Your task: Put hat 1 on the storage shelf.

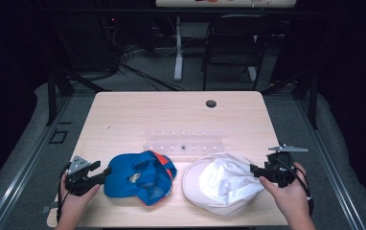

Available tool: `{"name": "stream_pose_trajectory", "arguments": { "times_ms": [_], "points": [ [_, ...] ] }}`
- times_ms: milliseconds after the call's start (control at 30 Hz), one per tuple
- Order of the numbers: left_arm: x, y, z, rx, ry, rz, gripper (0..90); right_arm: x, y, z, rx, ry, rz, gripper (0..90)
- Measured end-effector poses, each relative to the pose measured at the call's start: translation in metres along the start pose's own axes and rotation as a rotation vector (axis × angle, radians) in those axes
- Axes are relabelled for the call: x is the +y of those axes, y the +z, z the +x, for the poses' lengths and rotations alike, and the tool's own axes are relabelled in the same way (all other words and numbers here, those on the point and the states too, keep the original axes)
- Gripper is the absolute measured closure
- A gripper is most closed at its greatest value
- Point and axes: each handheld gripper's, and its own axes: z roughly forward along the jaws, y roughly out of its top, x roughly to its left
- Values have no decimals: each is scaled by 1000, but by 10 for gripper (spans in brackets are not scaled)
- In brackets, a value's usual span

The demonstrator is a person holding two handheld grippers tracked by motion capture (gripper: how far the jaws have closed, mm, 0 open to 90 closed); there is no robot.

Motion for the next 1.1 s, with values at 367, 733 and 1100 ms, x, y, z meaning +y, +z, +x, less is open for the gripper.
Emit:
{"name": "stream_pose_trajectory", "arguments": {
  "times_ms": [367,733,1100],
  "points": [
    [1,1,-2,-4,18,7,455,25,-3,-10,-18,37,151,419],
    [1,1,0,-12,22,4,456,21,9,-15,-31,20,301,426],
    [1,1,1,-11,18,6,456,13,25,-15,-57,11,351,553]
  ]
}}
